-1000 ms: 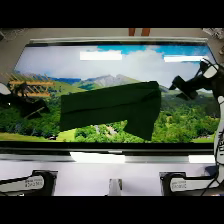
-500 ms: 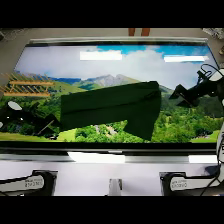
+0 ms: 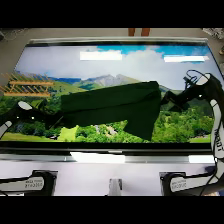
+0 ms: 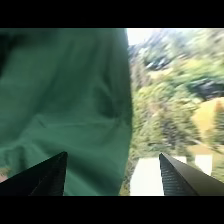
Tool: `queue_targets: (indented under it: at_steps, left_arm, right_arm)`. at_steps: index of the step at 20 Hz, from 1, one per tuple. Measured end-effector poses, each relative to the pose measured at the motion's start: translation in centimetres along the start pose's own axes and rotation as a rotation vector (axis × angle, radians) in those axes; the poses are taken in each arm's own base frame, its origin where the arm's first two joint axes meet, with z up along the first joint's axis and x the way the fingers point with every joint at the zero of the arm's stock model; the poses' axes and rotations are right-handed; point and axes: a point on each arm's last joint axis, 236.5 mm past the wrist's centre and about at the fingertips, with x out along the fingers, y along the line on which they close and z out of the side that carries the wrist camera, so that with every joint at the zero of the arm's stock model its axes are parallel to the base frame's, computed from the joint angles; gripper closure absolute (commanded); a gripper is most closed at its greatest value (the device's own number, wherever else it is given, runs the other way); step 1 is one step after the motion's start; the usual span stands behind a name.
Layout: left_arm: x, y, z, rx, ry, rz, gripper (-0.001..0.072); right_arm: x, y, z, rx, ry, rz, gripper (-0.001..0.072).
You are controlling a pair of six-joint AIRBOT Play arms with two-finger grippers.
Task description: Fold the shirts.
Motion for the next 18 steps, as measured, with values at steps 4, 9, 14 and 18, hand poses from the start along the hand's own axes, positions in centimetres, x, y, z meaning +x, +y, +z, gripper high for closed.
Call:
queue_targets:
  at_steps: [4, 9, 14, 18]
  left_arm:
    - [0.2, -0.3, -0.1, 0.000, 0.002, -0.004, 0.0670]
    - [-0.2, -0.6, 0.1, 0.041, -0.022, 0.002, 0.0670]
    - [-1.7, -1.5, 0.5, 0.088, -0.068, -0.006, 0.0671]
    - [-7.8, -6.2, 3.2, 0.248, -0.245, -0.052, 0.0672]
  right_arm:
    - [3.1, 0.6, -0.8, -0.019, 0.054, -0.004, 0.0121]
    - [5.4, 1.7, -0.1, -0.030, 0.035, 0.010, 0.0196]
    - [6.9, 2.5, -0.5, -0.014, 0.063, 0.043, 0.0687]
    - [1.9, 5.1, 1.5, -0.164, -0.056, 0.074, 0.0687]
